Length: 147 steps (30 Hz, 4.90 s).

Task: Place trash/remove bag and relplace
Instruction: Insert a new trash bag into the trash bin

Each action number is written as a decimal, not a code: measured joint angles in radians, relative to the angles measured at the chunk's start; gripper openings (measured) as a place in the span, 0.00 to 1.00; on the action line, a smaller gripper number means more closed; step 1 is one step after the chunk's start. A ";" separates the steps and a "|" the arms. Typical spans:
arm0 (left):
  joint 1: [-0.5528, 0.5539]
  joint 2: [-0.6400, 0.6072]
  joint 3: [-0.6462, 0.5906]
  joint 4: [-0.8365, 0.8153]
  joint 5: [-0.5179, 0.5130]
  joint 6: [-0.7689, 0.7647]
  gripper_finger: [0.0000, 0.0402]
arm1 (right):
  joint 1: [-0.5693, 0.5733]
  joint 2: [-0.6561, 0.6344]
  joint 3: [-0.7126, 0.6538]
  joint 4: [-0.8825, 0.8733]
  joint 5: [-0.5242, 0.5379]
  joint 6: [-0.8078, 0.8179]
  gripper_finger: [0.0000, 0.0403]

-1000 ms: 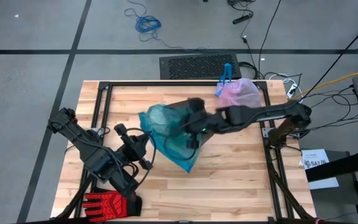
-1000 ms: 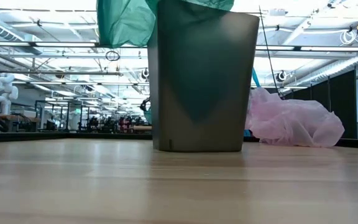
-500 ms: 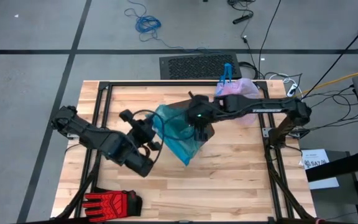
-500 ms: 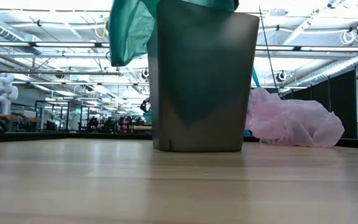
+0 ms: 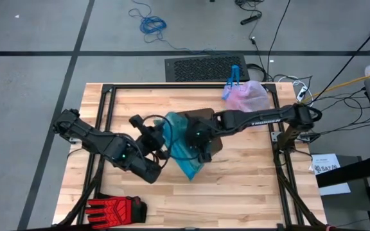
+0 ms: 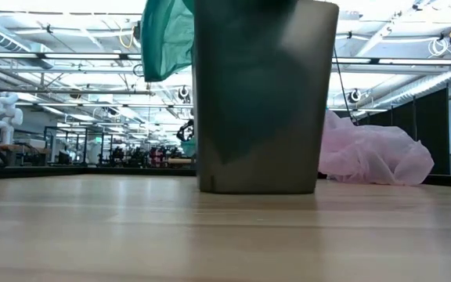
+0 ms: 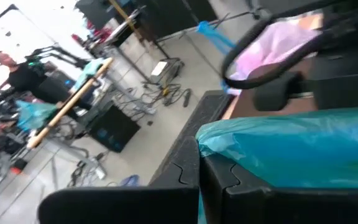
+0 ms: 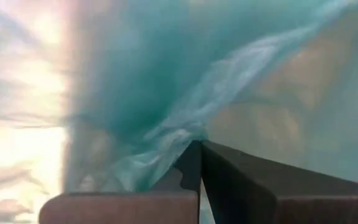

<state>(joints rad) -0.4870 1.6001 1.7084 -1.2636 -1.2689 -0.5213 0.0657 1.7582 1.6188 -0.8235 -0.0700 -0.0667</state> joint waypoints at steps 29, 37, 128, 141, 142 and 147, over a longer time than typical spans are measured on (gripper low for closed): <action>0.215 0.001 -0.173 0.884 0.515 0.719 0.00 | -0.273 -0.344 -0.196 -0.242 0.333 0.123 0.00; 0.238 0.001 -0.181 0.856 0.534 0.711 0.00 | -0.278 -0.348 -0.437 0.104 0.019 0.133 0.00; 0.279 -0.177 -0.391 1.176 0.634 0.762 0.00 | 0.340 -0.271 -0.437 0.793 0.580 -0.308 0.00; 0.247 -0.176 -0.391 1.169 0.634 0.707 0.00 | 0.183 -0.198 -0.357 0.519 0.427 -0.051 0.00; 0.244 -0.176 -0.391 1.163 0.634 0.697 0.00 | 0.182 -0.195 -0.358 0.506 0.426 -0.043 0.00; 0.238 -0.175 -0.410 1.139 0.634 0.663 0.00 | 0.189 -0.195 -0.305 0.460 0.377 0.001 0.00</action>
<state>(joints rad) -0.2490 1.4246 1.2987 -0.1249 -0.6353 0.1415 0.2549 1.5635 1.3138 -0.3633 0.3066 -0.0660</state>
